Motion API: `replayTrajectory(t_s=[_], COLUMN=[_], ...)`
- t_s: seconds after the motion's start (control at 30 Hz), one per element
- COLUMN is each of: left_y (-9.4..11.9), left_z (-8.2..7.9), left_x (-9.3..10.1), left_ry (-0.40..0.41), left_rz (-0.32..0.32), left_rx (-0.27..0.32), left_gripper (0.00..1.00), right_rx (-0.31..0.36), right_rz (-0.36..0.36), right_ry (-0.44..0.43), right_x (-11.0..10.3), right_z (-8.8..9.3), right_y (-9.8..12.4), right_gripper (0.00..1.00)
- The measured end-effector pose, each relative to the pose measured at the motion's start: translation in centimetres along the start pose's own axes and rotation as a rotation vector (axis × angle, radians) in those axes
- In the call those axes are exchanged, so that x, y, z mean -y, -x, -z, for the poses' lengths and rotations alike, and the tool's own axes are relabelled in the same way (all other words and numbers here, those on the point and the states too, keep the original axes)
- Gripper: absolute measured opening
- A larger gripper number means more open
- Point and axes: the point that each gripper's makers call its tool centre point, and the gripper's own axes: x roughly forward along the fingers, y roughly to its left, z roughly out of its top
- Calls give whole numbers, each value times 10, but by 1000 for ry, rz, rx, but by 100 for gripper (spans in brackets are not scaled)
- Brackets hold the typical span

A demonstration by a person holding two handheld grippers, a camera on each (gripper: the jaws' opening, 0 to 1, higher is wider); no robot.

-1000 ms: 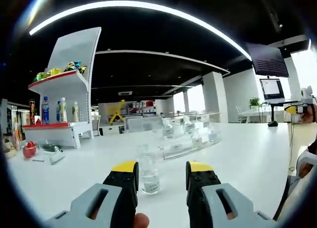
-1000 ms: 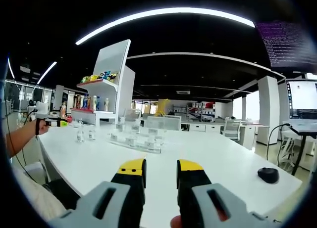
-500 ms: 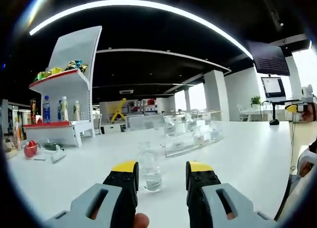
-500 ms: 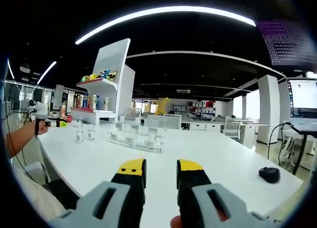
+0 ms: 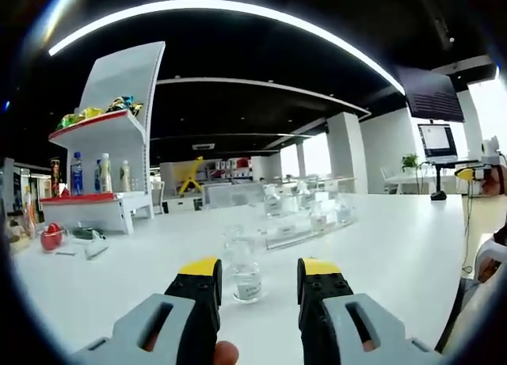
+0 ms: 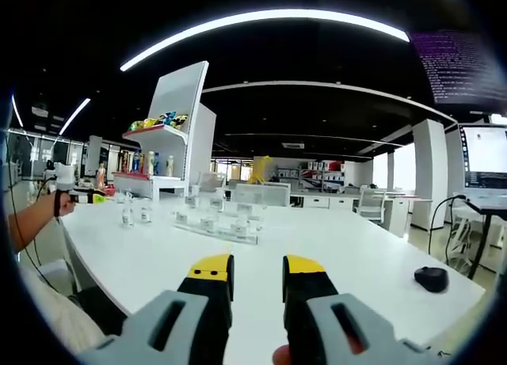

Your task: Identify the label on the chemical reagent bottle, grasp the chemical reagent bottle, and place it in the designated position on the reagent rack

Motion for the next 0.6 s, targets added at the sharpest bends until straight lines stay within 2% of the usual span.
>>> replayTrajectory(t_s=[0.37, 0.6], left_y=[-2, -13], left_z=[2, 1], left_x=[-5, -10], left_ry=[-3, -2], left_rz=[-7, -2], left_rx=[-11, -15], left_gripper=[38, 38], right_rx=[2, -1], right_rz=[0, 0], right_ry=[-1, -3], right_x=[0, 0], right_z=[0, 1], right_y=[0, 0], right_gripper=[24, 24])
